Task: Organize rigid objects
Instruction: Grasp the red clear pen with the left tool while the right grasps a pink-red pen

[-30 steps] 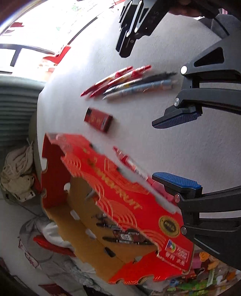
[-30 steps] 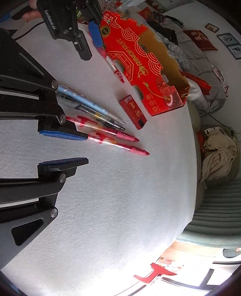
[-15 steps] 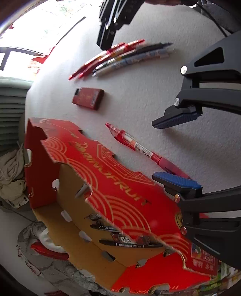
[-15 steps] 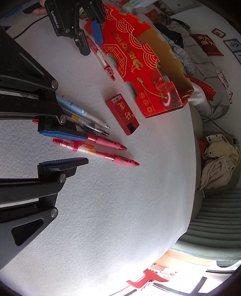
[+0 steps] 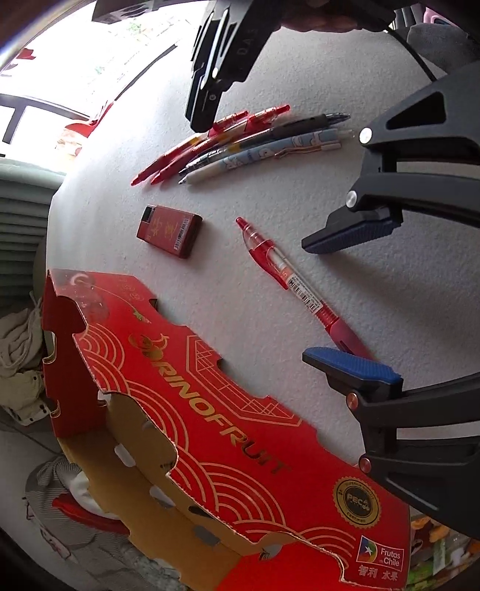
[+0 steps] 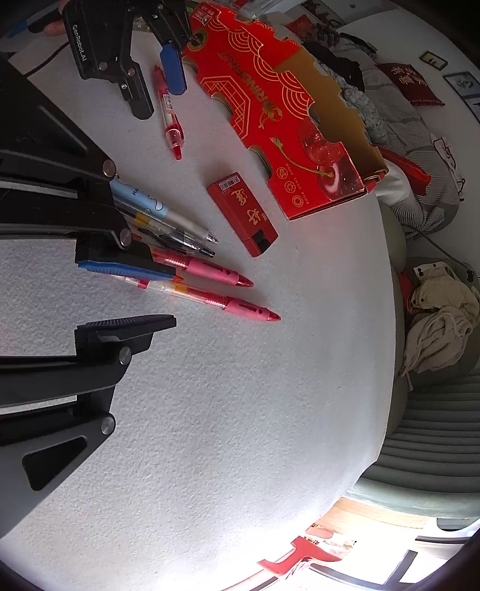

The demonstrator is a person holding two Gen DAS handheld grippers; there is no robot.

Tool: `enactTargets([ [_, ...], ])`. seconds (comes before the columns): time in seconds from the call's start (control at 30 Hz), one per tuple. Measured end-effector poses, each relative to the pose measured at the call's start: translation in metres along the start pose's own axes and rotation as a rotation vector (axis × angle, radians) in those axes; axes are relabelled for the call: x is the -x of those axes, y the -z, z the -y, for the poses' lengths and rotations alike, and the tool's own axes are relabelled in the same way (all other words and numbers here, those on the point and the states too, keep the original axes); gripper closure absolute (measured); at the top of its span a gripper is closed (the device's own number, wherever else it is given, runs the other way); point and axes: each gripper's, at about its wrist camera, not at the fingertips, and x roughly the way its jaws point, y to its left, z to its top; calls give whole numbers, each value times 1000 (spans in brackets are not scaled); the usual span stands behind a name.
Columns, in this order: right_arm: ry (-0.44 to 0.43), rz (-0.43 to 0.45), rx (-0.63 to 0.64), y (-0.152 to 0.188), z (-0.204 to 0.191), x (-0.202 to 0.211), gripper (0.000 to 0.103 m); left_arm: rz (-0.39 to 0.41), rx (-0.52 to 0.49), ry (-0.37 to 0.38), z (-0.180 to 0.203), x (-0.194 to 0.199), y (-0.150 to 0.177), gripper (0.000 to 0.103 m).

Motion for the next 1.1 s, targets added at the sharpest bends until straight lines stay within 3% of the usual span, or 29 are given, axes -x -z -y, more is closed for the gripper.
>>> enactTargets([
  [0.2, -24, -33, -26, -6, 3, -13, 83, 11, -12, -4, 2, 0, 3, 47],
  [0.4, 8, -40, -4, -13, 2, -18, 83, -4, 86, -21, 9, 4, 9, 47],
  [0.53, 49, -45, -29, -13, 17, -16, 83, 7, 33, -10, 33, 6, 14, 47],
  [0.63, 39, -60, -12, -17, 17, -17, 83, 7, 56, -3, 27, 3, 5, 47],
  [0.77, 47, -50, 100, -25, 3, -23, 83, -7, 63, -10, 23, 0, -6, 47],
  [1.1, 44, -50, 81, -24, 3, -24, 83, 23, 33, -14, 30, 2, -2, 50],
])
